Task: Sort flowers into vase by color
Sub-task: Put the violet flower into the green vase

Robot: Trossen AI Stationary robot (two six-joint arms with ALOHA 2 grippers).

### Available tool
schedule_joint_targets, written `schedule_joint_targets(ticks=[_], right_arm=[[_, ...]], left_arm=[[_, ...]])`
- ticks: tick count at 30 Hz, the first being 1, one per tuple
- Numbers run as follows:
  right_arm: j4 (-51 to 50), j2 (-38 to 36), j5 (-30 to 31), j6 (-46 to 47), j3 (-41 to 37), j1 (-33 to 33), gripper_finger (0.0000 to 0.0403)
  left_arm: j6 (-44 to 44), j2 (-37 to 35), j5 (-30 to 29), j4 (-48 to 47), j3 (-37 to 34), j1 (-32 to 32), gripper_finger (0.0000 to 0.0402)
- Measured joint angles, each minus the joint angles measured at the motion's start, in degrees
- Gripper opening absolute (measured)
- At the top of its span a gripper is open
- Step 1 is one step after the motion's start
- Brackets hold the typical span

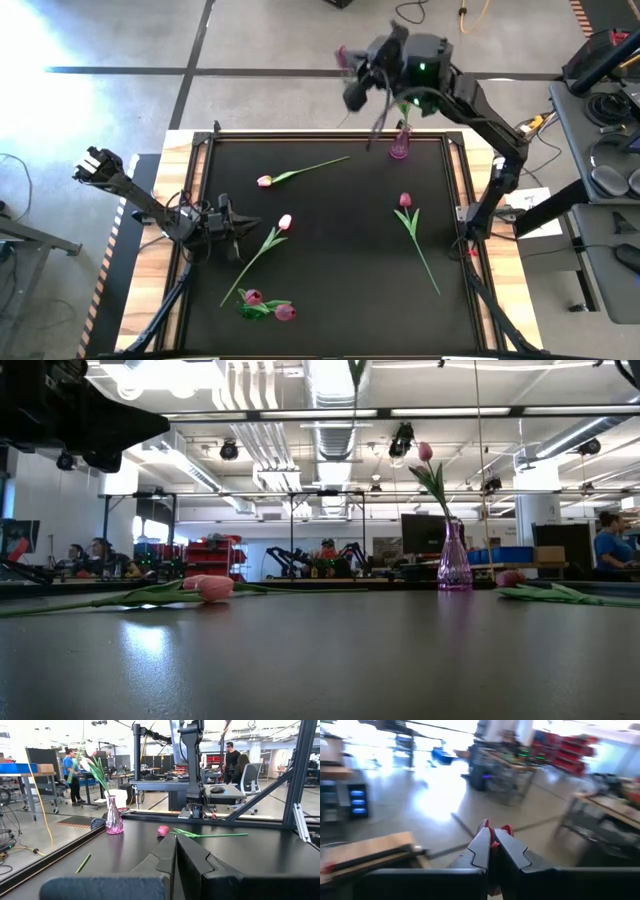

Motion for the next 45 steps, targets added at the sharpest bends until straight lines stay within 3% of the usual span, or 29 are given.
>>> schedule_joint_targets(ticks=[14, 23, 29, 33, 45], right_arm=[[-0.04, 1.54, -0.98, 6.71, 0.00, 25.32, 0.0013], [9.44, 6.53, -1.04, 5.14, -0.07, 36.74, 0.0013], [14.53, 9.65, -2.01, 4.40, -0.07, 41.18, 0.0013], [18.28, 11.81, -7.10, 4.51, -0.07, 42.83, 0.0013], [25.81, 18.62, -7.55, -13.07, -0.04, 43.41, 0.0013]], left_arm=[[0.83, -0.30, -0.07, 0.04, 0.00, 0.00, 0.0000], [0.34, -0.46, -0.14, 0.07, 0.00, 0.00, 0.0000], [-0.14, -0.47, -0.13, 0.07, 0.00, 0.00, 0.0000], [-0.16, -0.47, -0.10, 0.07, 0.00, 0.00, 0.0000], [-0.18, -0.43, -0.05, 0.07, 0.00, 0.00, 0.0000]])
